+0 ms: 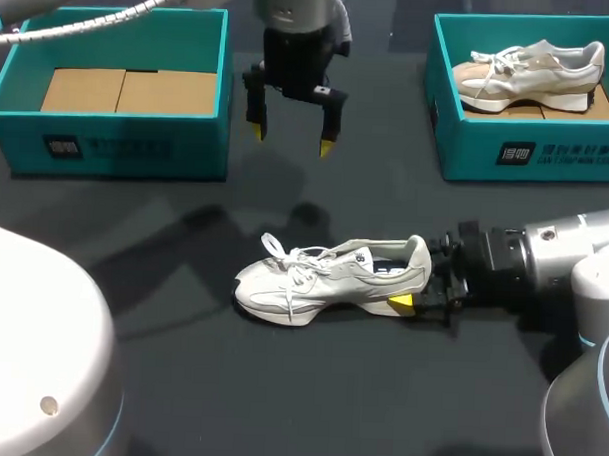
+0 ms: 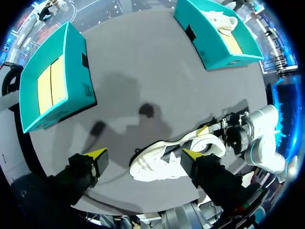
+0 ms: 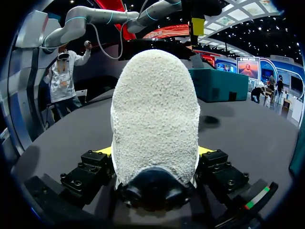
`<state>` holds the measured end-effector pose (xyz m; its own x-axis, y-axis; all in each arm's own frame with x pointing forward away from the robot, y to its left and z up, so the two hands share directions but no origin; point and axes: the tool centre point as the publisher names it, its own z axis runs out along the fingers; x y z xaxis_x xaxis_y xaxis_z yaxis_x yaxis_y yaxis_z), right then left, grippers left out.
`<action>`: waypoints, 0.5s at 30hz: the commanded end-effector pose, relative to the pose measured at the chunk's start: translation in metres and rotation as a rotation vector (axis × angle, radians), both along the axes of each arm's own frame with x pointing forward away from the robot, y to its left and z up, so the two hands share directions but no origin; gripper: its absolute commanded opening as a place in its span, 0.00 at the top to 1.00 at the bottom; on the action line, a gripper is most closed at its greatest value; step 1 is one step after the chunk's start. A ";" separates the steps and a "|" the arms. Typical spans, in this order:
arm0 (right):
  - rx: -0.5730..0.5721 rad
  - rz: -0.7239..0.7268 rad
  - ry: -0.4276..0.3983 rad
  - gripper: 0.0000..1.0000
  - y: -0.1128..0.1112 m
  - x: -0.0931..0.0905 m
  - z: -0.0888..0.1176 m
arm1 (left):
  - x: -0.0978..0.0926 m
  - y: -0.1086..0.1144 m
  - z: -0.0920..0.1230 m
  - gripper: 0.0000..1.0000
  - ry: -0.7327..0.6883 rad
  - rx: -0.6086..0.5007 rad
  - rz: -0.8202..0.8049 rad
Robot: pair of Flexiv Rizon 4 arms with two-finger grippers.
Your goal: Take the shoe out of the shoebox, open the shoe tongue, remove and reinsert the insole, then place the shoe into the shoebox
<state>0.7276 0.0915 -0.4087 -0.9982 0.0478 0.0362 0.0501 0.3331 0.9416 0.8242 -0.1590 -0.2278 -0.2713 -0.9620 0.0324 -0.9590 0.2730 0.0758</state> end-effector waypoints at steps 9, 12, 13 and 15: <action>-0.004 0.000 0.001 1.00 0.002 0.000 0.000 | -0.066 -0.032 -0.029 0.00 -0.005 0.026 0.108; -0.004 0.000 0.001 1.00 0.002 0.000 0.000 | -0.070 -0.041 -0.040 0.00 0.019 0.024 0.140; -0.004 0.000 0.001 1.00 0.002 0.000 0.000 | -0.071 -0.044 -0.042 0.00 0.037 0.021 0.151; -0.004 0.000 0.001 1.00 0.002 0.000 0.000 | -0.074 -0.051 -0.045 0.00 0.030 0.043 0.190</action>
<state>0.7277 0.0915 -0.4087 -0.9982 0.0478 0.0361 0.0500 0.3331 0.9416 0.7468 -0.1972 -0.2638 -0.1002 -0.9947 0.0244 -0.9894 0.1022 0.1036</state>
